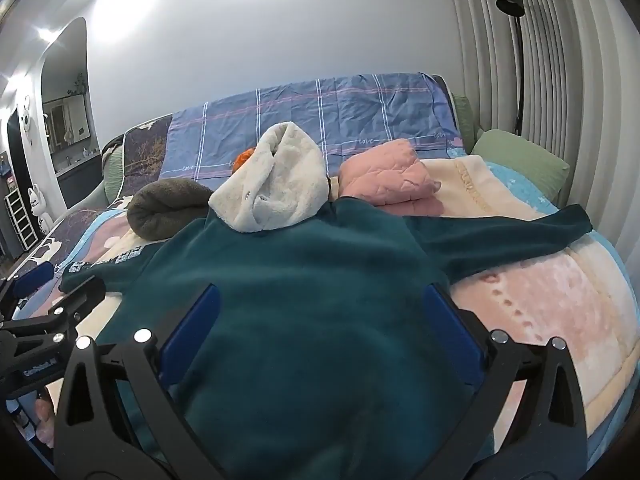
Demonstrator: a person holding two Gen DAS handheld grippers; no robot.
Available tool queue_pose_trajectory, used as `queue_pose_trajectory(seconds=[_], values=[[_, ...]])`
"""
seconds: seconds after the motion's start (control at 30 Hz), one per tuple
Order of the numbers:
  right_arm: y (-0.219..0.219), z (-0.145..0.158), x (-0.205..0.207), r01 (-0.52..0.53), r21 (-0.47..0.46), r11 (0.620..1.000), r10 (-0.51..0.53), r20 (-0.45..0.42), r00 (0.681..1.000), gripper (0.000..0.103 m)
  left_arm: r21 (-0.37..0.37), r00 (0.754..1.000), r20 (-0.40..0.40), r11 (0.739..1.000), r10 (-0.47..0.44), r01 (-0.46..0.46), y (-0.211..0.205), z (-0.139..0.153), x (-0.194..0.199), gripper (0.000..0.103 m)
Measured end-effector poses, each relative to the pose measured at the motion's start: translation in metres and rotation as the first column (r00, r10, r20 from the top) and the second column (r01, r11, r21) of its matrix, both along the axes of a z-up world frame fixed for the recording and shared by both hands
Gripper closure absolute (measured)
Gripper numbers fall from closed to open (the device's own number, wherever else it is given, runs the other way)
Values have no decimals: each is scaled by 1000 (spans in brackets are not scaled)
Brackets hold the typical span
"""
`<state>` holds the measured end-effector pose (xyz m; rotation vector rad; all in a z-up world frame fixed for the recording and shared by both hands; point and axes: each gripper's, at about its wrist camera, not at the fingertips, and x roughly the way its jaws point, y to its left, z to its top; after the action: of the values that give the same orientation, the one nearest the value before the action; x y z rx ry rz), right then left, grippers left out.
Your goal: Fold large clothes
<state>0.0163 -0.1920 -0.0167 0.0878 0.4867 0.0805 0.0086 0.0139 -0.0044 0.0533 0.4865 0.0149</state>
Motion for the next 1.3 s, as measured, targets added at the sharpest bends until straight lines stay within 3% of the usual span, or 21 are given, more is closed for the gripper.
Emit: queue_pose_trajectory(seconds=[1.3], values=[[7,-10,7,-8,-5,1000,8,-28,1000,2,11,997,3,997,-77,77,-13,-7,-8,1]])
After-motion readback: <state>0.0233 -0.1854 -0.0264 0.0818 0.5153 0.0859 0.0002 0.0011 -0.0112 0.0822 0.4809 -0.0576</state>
